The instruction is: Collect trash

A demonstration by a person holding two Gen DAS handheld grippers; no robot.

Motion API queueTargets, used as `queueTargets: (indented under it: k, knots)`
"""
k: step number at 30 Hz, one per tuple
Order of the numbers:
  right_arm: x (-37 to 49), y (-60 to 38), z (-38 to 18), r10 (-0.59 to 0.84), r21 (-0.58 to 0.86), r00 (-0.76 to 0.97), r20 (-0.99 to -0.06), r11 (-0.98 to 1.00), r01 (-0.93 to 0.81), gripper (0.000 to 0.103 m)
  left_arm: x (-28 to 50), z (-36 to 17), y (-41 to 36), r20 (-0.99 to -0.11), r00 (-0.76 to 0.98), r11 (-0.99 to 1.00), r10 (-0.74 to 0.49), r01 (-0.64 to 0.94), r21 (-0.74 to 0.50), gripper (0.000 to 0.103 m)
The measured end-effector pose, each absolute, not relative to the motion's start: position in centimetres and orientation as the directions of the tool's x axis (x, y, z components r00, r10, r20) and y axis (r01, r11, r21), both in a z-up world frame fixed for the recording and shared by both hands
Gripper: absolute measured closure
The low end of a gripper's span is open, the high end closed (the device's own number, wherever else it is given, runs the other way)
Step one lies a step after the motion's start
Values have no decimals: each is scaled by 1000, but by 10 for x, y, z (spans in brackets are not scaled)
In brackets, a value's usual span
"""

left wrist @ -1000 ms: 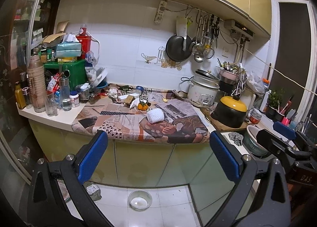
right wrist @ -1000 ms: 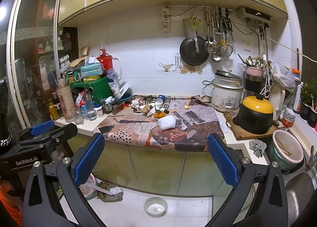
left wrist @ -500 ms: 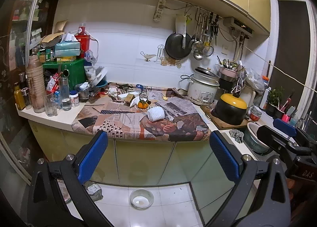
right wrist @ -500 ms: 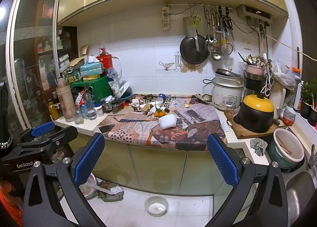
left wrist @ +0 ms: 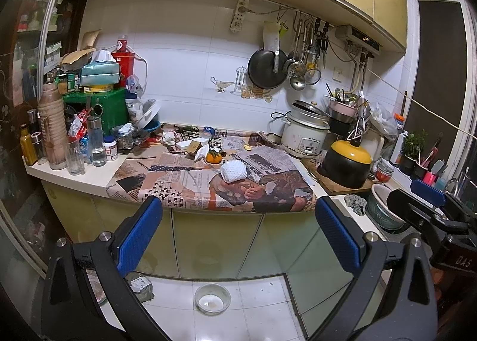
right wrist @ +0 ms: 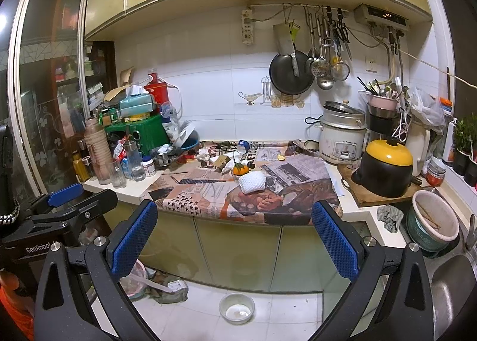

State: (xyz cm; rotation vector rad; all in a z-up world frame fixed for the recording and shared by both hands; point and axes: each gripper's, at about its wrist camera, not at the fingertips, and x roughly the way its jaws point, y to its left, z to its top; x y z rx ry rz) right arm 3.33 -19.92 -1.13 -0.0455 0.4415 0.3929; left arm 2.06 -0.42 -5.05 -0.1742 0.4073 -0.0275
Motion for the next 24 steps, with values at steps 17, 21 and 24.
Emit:
queueTargets:
  k: [17,21,24]
  knots:
    - [35,-197,-13,363,52,829,-425,924,-379,0,22,-49,-4,-390,919,985,-59,-10,-171,0]
    - [38,-197,-12,369,56,827,-424,922,-382,0,23,-47,-6,-391,919,985,-56,-13,-172,0]
    - [43,-199,-12,373,60,825,-425,920,-386,0,24,-48,-5,-390,919,985,-53,-15,-170,0]
